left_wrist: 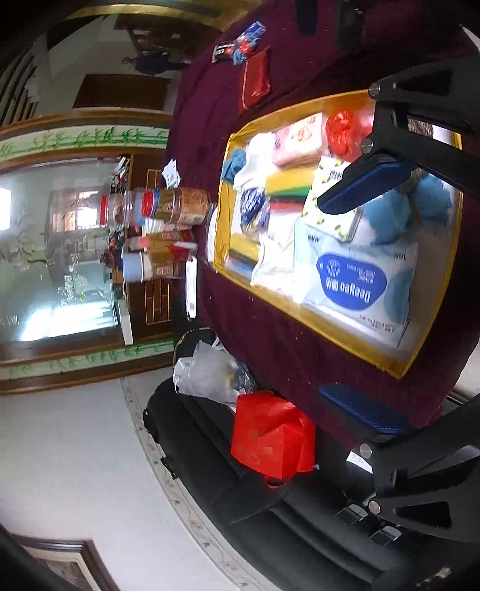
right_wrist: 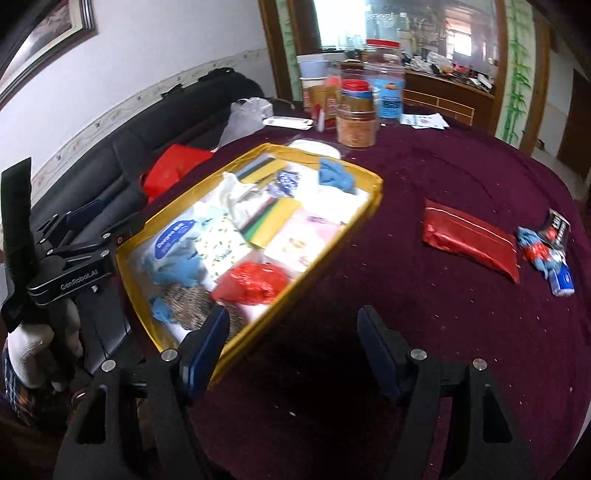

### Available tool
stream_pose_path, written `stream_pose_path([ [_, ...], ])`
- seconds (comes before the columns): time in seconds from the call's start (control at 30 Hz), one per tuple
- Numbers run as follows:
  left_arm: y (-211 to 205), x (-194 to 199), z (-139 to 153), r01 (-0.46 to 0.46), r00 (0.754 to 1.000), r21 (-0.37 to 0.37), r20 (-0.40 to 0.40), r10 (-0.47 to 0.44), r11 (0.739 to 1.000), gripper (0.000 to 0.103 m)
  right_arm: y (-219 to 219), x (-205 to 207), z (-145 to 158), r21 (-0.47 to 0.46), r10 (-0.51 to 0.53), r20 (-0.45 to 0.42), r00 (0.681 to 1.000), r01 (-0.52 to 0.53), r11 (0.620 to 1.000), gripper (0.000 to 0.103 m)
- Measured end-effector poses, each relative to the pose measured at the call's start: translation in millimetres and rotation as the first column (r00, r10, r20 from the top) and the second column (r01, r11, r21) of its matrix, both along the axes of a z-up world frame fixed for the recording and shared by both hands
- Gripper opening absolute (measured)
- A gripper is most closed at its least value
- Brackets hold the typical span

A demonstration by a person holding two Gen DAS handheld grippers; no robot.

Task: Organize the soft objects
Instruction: 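Move both tools back over the remaining items on the tablecloth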

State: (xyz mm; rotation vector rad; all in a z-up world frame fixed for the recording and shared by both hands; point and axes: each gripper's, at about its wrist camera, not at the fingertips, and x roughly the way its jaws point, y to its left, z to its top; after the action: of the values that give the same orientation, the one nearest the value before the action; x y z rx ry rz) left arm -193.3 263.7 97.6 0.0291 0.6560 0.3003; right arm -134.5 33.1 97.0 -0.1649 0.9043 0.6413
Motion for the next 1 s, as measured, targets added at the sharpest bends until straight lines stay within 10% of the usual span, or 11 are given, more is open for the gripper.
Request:
stream_pose_path([
  [0.7,-81.4,18.9,4.1,0.155,0.986,0.079,-0.077,-0.149,0.985,0.095,-121.8,30.1,-15.9,0.092,-0.226,-0.038,0.973,0.229,0.969,0.072],
  [0.87,-101.3,22.5,10.5,0.272,0.959,-0.035,-0.067,-0.274,0.962,0.095,-191.4,63.4,-20.5,0.15,-0.393,-0.083,0.916,0.401,0.904,0.072],
  [1.0,-124.3,22.1,14.8,0.362,0.93,-0.06,-0.04,-0.365,0.93,0.095,-261.4,96.4,-30.9,0.182,-0.574,-0.108,0.812,0.583,0.792,0.072],
])
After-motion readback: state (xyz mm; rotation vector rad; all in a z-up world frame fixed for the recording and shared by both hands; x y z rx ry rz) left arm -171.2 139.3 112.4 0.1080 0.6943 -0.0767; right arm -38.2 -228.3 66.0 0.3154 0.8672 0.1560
